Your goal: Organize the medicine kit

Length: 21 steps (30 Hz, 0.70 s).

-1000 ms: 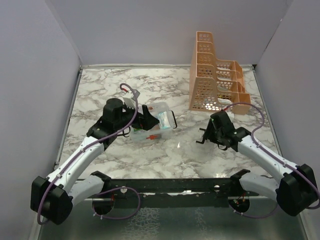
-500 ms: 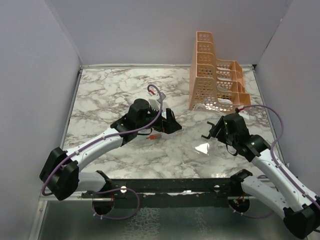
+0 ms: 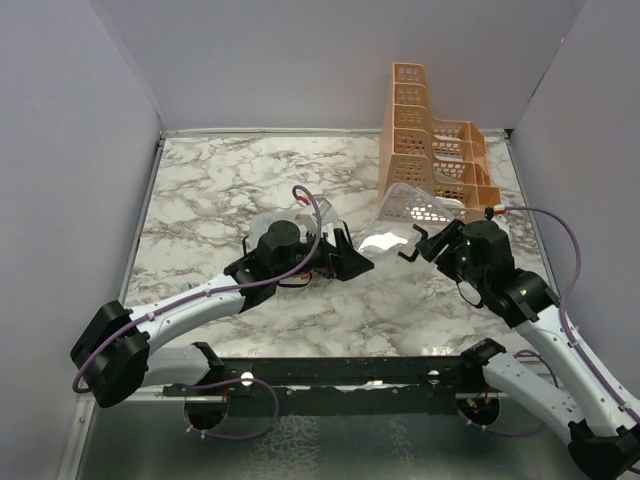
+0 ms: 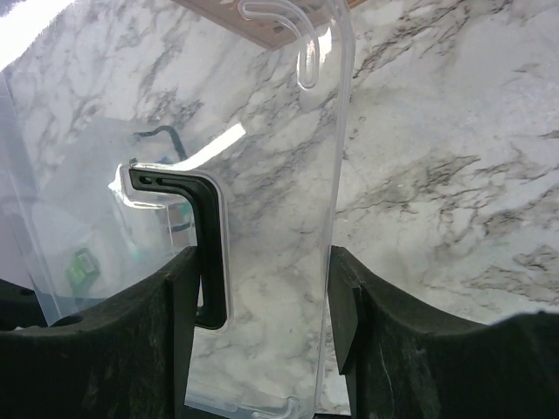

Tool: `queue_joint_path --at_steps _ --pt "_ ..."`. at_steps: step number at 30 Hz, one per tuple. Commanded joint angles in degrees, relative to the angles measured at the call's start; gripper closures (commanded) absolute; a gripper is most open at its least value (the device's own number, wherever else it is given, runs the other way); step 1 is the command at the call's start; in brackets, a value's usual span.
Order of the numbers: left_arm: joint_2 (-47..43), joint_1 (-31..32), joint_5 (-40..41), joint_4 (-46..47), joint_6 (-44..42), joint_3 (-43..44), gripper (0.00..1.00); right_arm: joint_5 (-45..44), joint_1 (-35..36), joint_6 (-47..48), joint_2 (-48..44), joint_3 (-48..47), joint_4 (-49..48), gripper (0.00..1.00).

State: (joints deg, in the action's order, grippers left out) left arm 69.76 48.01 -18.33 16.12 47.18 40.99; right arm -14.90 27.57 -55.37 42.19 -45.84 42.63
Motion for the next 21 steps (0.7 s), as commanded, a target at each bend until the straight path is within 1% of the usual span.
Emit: queue_joint_path --at_steps 1,3,5,8,11,12,16,17,18,21 --pt "-2.9 1.9 5.7 9.8 4.7 -3.1 0.18 5.9 0.2 -5.8 -1.4 -0.1 -5.9 0.49" --pt "-3.9 4.0 8.7 13.3 3.6 -4.3 0.21 7.9 0.2 -9.4 -1.7 0.5 -6.5 0.49" --pt "-4.6 5.5 12.1 14.9 3.1 -5.2 0.22 11.0 0.2 -10.6 -2.2 1.7 -8.7 0.49" --pt "-4.9 6.4 13.8 18.5 4.1 -6.4 0.27 13.2 0.2 -11.5 -2.3 2.7 -10.6 0.49" --pt "-5.0 7.0 14.5 23.0 5.5 -7.6 0.38 14.9 0.2 -12.2 -1.5 3.1 -10.8 0.49" --pt "-5.1 7.2 14.9 24.0 5.6 -8.1 0.44 15.2 0.2 -12.5 -1.4 3.3 -11.0 0.49" --pt "-5.5 7.5 15.7 24.9 5.1 -9.2 0.63 15.4 0.3 -12.8 -1.6 4.0 -11.8 0.48" --pt "-5.6 7.5 15.7 25.0 4.7 -9.3 0.67 15.2 0.2 -12.8 -1.8 4.0 -11.8 0.44" --pt "-5.8 7.5 15.8 24.9 4.3 -9.3 0.69 14.9 0.2 -12.7 -2.0 3.9 -11.8 0.38" --pt "-6.5 7.4 15.0 23.7 2.0 -8.5 0.72 13.3 0.2 -10.4 -3.3 4.0 -12.3 0.22"
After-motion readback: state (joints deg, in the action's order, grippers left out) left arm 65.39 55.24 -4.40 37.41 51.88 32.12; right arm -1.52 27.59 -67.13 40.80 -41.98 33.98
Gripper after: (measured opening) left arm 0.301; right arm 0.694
